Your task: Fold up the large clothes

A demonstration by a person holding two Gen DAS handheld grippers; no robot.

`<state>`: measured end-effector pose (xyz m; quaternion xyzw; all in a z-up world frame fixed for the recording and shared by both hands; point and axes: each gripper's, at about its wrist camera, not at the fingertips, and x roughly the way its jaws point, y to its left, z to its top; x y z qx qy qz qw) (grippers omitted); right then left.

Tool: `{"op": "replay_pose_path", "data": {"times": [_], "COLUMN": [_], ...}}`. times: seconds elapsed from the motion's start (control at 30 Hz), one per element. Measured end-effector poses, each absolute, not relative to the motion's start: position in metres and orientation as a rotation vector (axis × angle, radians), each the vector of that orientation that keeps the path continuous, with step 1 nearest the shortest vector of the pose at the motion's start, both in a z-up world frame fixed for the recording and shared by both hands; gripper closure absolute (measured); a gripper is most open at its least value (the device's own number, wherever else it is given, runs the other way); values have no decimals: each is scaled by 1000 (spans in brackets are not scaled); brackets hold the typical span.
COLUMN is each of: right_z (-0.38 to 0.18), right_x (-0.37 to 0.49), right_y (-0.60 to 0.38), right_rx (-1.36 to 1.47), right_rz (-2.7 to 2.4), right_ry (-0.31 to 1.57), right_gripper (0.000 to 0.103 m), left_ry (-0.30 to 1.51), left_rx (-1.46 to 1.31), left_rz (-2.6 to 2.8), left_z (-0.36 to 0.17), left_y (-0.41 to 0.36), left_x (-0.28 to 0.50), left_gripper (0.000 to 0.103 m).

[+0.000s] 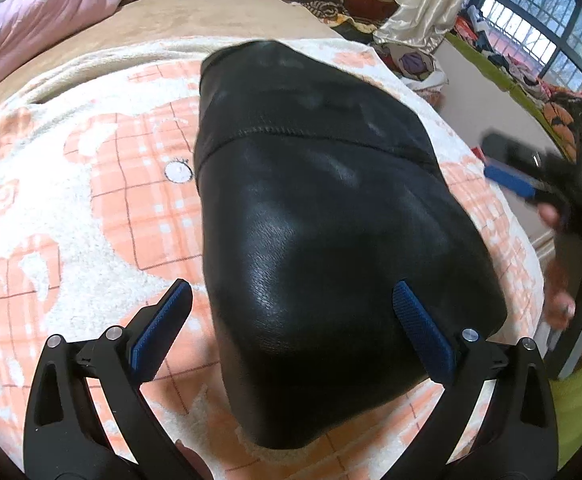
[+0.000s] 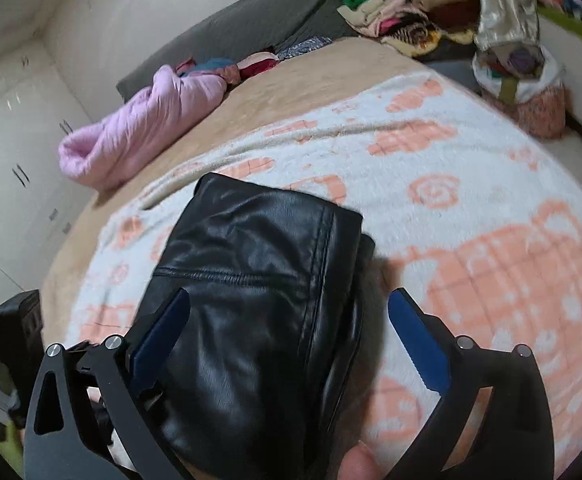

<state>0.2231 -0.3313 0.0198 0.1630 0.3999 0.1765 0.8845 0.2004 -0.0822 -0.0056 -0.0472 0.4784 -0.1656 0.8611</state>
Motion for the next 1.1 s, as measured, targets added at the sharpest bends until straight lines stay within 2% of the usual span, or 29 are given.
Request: {"op": "replay_pose_path", "data": {"times": [0.27,0.4,0.73,0.83,0.97,1.1], "right_z": [-11,-24,-66,-67,-66,-58], "right_x": [206,205,233,239,243,240], "right_y": [-337,-336,-328,-325,-315,-304], "right_rx": [458,522,626,595,552,480], "right_rz": [420,459,596,616,656,661], "right_ry": [918,959,1124,1122,1109,1072], "right_gripper": [4,4,4,5,24,32], "left_ry": [980,1070,1221,1249,1235,1199], "left_rx": [-198,-304,-344,-399,-391,-417], "left_rz": [-308,-360,-458,-491,-480,-476], "left_z": [9,-1,-41,-51,-51,-47], "left_y": [-54,-47,-67,-67,-67,-61], "left_x": [220,243,280,285,282,273], "left_gripper": [9,9,8,8,16,25]}}
